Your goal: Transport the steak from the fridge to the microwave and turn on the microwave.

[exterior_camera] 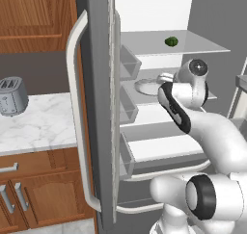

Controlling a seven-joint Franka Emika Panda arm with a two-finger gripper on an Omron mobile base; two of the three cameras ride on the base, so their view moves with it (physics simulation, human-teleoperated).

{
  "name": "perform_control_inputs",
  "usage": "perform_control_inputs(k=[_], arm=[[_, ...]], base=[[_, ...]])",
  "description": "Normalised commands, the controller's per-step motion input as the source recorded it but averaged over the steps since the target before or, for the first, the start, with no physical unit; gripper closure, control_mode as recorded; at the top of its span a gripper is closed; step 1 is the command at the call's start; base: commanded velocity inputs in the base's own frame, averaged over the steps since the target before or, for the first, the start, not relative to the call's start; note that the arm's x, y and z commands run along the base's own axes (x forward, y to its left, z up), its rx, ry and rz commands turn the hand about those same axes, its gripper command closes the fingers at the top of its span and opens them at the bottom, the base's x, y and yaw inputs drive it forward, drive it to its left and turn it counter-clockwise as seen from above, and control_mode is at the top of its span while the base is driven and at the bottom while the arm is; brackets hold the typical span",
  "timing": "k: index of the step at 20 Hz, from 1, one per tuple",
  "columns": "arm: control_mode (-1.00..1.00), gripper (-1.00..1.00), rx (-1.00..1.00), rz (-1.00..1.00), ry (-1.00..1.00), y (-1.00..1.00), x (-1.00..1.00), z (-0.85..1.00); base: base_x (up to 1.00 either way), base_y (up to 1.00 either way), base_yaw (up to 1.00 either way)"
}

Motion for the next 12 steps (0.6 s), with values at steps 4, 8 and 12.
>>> perform_control_inputs(k=[4,8,12], arm=[[-1.00,1.00,0.00,0.07,0.08,0.00,-0.69,0.52],[-1.00,1.00,0.00,0.08,0.08,0.00,-0.66,0.42],[-1.00,1.00,-0.01,0.09,0.05,0.00,-0.69,0.37]], base=[[0.00,0.00,0.00],[0.00,0.00,0.00],[0.00,0.00,0.00]])
